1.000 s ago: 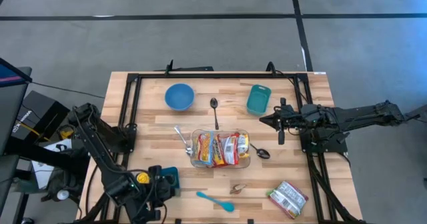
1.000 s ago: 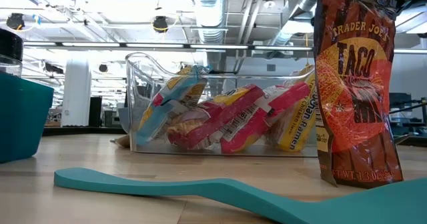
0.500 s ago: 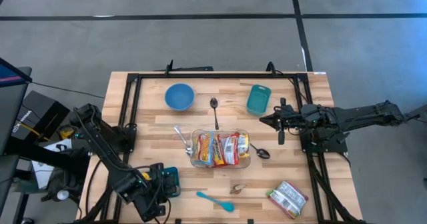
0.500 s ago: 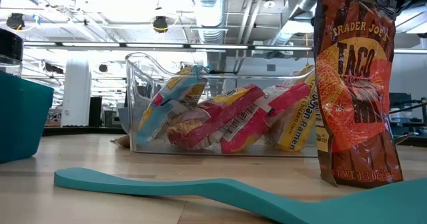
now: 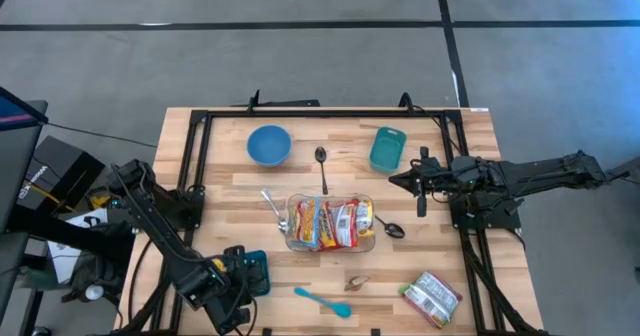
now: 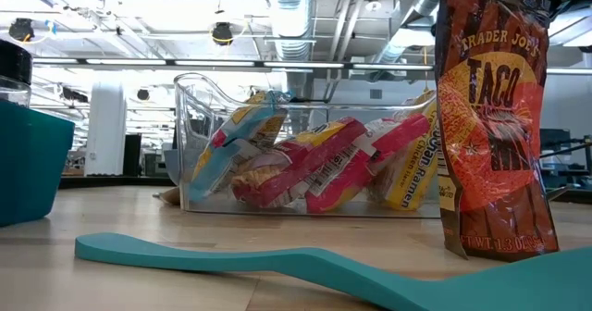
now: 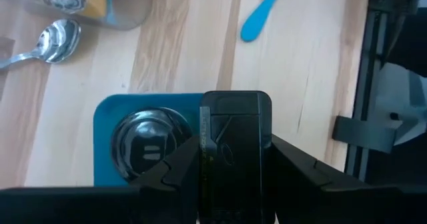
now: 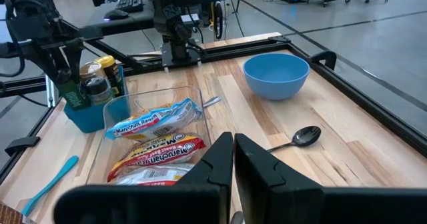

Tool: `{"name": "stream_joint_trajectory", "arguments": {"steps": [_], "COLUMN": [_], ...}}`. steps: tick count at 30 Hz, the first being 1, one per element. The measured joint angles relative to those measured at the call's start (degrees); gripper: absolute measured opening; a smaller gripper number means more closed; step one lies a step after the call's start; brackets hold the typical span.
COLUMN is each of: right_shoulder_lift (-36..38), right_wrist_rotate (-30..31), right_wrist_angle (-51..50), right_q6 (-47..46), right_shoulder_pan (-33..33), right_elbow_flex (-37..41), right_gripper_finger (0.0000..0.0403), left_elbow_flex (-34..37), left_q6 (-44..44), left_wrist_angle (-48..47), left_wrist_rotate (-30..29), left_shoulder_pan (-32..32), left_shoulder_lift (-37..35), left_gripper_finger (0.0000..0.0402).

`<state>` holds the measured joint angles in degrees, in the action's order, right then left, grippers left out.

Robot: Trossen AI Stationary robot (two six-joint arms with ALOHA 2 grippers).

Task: Pick & Place Food Item
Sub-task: Put the black spice can into the dark blue bin

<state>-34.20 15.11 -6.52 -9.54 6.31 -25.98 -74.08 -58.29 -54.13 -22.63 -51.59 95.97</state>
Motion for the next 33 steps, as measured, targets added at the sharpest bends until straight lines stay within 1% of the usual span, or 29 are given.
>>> {"name": "stream_joint_trajectory", "arguments": {"steps": [12, 29, 33], "right_shoulder_lift": [0.00, -0.02, -0.01], "right_wrist_rotate": [-0.01, 0.00, -0.02], "right_wrist_angle": [-0.37, -0.42, -0.42], "right_q6": [0.00, 0.00, 0.00], "right_shoulder_pan": [0.00, -0.07, -0.04], "right_elbow_flex": [0.00, 0.00, 0.00], "right_gripper_finger": [0.0010, 0.0010, 0.0010], "left_elbow_flex": [0.02, 0.04, 1.46], "left_q6": [-0.91, -0.92, -0.91], "left_wrist_angle": [0.13, 1.33, 2.49], "left_wrist_rotate": [0.55, 1.03, 1.50], "left_shoulder_pan": [0.00, -0.02, -0.02], "left_shoulder_lift": [2.67, 2.72, 2.75], "left_gripper_finger": [0.0131, 0.0138, 0.0134]}}
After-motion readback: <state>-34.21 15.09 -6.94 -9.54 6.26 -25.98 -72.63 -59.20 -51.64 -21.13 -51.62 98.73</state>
